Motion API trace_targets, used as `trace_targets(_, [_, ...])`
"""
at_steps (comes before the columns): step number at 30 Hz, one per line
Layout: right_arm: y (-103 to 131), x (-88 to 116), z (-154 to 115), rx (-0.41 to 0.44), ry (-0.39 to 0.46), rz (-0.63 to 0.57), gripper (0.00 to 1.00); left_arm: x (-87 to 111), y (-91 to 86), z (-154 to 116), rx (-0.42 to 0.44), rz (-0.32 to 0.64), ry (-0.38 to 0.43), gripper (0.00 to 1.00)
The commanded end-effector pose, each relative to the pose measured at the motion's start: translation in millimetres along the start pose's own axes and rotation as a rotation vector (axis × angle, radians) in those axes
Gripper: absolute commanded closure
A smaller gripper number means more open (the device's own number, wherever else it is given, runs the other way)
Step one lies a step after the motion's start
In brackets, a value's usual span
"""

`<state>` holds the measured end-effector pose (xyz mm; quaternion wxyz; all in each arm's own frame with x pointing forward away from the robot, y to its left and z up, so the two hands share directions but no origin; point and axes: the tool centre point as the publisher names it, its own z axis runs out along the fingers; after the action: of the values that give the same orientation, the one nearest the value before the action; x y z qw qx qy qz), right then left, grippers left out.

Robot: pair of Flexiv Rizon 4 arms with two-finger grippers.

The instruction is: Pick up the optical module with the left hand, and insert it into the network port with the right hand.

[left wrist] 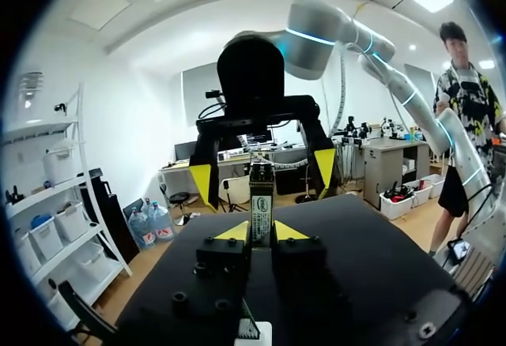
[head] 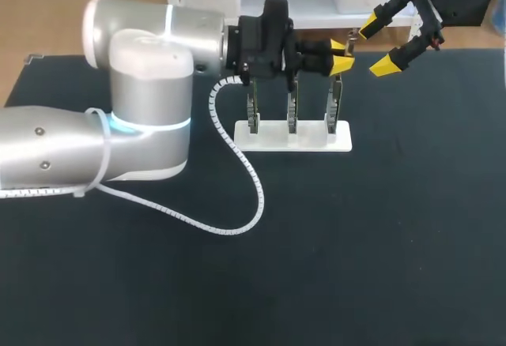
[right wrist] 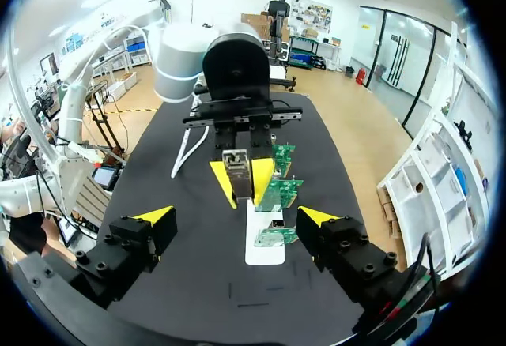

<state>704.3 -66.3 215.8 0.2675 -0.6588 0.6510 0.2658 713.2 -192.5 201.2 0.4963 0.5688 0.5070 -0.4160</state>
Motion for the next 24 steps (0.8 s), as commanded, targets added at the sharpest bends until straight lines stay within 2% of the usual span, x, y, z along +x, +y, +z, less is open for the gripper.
trace_targets(1, [0.4, -0.1, 0.1, 0.001, 0.0, 0.001, 0.0, 0.1, 8.2, 8.0, 0.02, 0.005, 0.005, 1.0])
trace_targets(22, [0.4, -0.1, 0.1, 0.001, 0.0, 0.001, 0.0, 6.4, 1.7, 5.7, 0.02, -0.044, 0.044, 1.0])
trace_targets(24, [0.4, -0.1, 0.1, 0.001, 0.0, 0.001, 0.0, 6.3, 1.2, 6.4, 0.044, -0.045, 0.053, 1.0])
